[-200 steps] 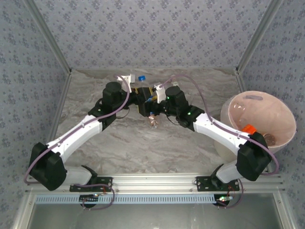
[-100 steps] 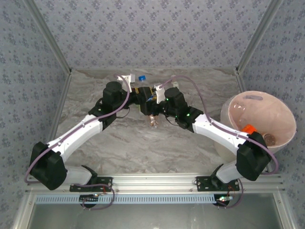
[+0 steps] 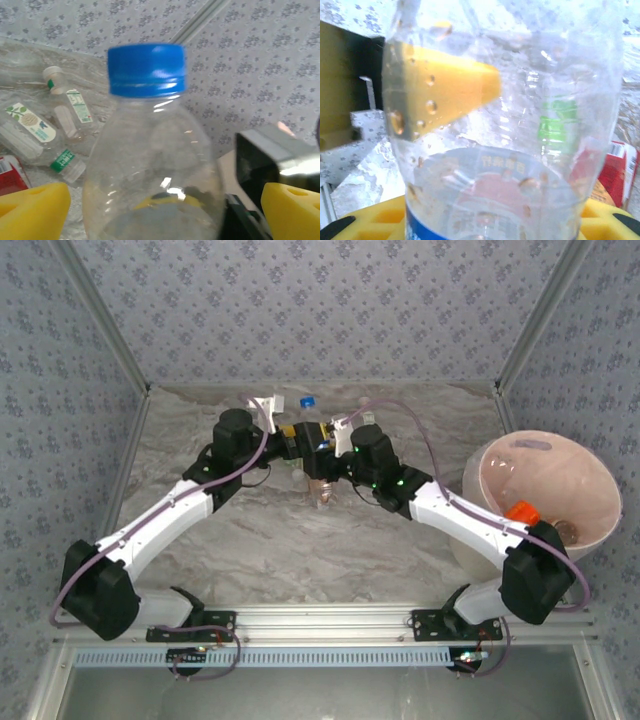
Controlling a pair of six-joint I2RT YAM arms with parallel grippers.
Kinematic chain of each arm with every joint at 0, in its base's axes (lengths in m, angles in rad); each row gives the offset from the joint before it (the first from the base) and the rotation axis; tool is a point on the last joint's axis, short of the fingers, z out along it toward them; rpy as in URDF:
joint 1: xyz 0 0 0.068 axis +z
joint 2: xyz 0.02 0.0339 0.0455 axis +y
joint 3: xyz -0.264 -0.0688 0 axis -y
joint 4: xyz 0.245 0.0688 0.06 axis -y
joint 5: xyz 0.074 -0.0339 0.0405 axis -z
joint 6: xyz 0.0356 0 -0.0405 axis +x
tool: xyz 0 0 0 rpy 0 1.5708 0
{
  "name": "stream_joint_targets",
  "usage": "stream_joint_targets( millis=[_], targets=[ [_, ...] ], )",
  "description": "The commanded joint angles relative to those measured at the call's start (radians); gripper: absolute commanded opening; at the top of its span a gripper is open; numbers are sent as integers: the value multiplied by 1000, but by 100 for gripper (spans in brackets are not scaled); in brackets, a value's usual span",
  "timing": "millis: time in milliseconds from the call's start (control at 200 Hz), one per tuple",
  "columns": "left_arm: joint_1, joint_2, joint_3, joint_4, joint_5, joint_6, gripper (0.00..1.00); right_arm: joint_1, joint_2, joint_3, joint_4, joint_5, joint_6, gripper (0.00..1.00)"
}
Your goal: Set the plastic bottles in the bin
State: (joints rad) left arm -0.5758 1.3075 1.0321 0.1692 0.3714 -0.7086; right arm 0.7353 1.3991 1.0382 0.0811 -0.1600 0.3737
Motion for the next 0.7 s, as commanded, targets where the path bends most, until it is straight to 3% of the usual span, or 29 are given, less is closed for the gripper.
stream_joint_targets(
  millis=[0,140,430,695],
  targets=[
    [10,-65,21,65,44,-20,98,-21,-52,-16,-38,42,-13,48],
    [14,-123,-24,82,-27,-12,98,-53,-123,-23,-105,86,-43,47],
    [22,-208,-105,-54,-380,10,98,-137,-317,26,-306,194,-156,46],
    [42,-197,-120,-114,-471,-2,98,-220,-442,197,-561,364,-256,46]
  ],
)
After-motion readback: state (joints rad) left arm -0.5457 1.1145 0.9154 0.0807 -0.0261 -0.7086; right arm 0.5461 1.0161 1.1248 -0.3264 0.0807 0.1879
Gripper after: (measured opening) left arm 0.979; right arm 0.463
